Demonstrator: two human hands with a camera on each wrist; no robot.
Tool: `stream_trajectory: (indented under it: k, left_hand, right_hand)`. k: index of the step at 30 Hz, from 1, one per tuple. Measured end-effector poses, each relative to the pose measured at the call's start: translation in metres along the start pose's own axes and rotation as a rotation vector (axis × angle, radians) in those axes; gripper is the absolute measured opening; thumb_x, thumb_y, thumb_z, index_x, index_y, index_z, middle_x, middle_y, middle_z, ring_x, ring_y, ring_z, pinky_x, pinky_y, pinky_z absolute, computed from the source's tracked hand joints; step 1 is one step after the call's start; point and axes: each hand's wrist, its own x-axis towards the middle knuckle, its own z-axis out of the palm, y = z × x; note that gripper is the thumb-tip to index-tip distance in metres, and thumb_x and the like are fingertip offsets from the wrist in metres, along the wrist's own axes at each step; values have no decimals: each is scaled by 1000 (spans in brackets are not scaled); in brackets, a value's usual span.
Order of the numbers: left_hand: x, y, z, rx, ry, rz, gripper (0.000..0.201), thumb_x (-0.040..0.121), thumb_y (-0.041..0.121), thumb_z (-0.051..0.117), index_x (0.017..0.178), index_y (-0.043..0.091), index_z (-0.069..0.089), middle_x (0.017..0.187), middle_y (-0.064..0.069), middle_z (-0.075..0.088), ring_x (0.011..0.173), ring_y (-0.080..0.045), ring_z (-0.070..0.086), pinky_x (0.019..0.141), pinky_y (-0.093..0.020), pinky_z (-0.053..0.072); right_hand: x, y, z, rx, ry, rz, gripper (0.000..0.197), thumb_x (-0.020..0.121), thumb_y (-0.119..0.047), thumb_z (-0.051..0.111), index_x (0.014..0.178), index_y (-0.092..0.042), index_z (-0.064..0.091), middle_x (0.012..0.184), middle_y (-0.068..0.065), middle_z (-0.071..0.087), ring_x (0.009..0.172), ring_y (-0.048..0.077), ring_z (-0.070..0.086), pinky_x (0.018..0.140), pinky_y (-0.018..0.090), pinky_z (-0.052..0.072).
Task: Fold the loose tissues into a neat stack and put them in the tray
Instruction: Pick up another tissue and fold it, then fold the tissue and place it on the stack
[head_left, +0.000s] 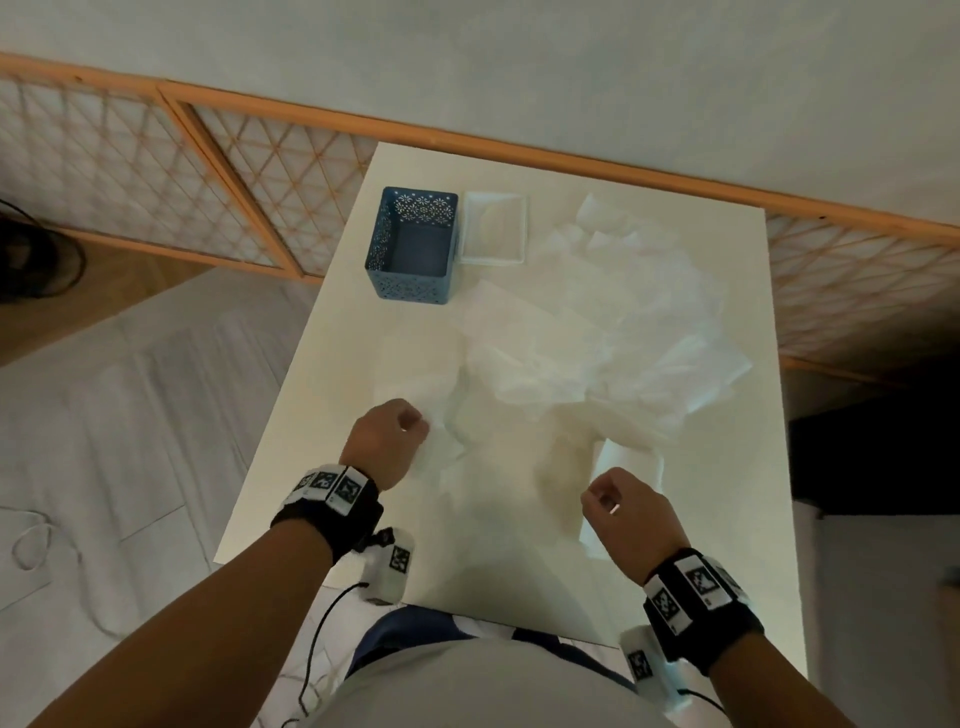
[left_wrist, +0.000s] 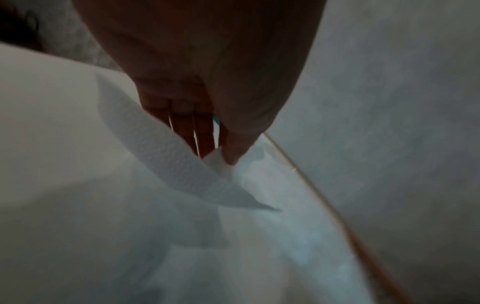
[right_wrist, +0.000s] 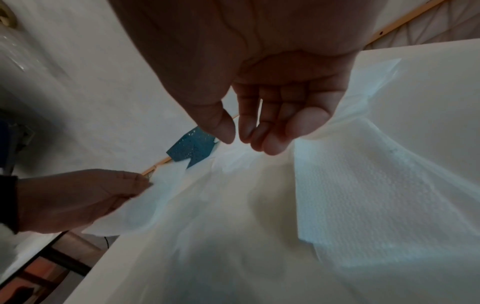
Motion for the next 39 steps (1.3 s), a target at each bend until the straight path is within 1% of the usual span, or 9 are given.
stream_trajectory:
  k: [5,12,17,24,27,29,32,35,39]
  left_hand:
    - [-26,85,-25,-496,-212,123,15,100,22,70,87,15,70,85,-2,71,77,-13,62,83,-36,54]
    - [-62,176,-60,-795,-425,240,34,107,13,56,81,26,73,77,6,66,68,-11,57,61,-25,43]
    - [-72,206,-61,-1076,-623,223,7,91,23,71,85,20,72,83,3,66,76,-11,62,69,-24,52]
    - [-81,232,-51,-1213,-751,157,22,95,17,63,100,18,84,104,-7,77,95,-21,73,83,-31,60]
    - [-86,237,-49,-1291,-786,168,11,82,26,80,90,21,85,93,-4,78,84,-19,76,77,-29,62]
    - [-89,231,-47,-1349,-739,82,28,94,32,66,77,24,85,81,-1,78,75,-15,76,71,-26,61]
    - [-91,225,-52,-1544,-863,12,61,106,60,45,110,12,82,111,-14,78,104,-31,75,90,-42,61]
    - [-90,217,-54,-1463,-623,-11,97,86,92,28,129,21,76,138,-10,69,129,-33,65,104,-49,55]
    - [-99,206,-54,-1254,-501,123,87,84,83,49,139,18,68,140,-9,67,127,-30,60,96,-45,53]
  right_hand:
    - [8,-21,-35,146,76,-98,13,96,-37,69,106,-31,64,110,-14,64,89,0,65,72,12,43]
    - [-7,-66,-111,462,156,-225,35,97,-43,68,130,-35,61,131,-23,62,115,-9,59,85,7,45]
    - [-19,-83,-145,703,157,-324,55,88,-62,61,134,-32,65,131,-16,69,124,4,62,108,36,48]
    - [-27,-91,-163,965,-71,-344,88,79,-75,72,116,5,66,116,31,68,97,36,63,88,47,45]
    - [-30,-88,-165,964,32,-359,63,74,-59,85,96,-4,67,98,22,69,88,33,62,81,53,46]
    - [-30,-85,-167,940,115,-346,38,77,-51,83,88,-17,70,101,17,74,89,33,67,85,60,52]
    - [-32,-84,-171,899,220,-349,31,81,-51,79,89,-22,69,100,16,75,88,32,68,88,69,53]
    - [-36,-82,-176,857,295,-369,23,86,-45,76,90,-23,70,96,9,76,87,33,70,85,64,56]
    - [-41,-80,-180,775,370,-368,18,94,-34,77,89,-19,68,90,7,76,86,34,71,79,58,58]
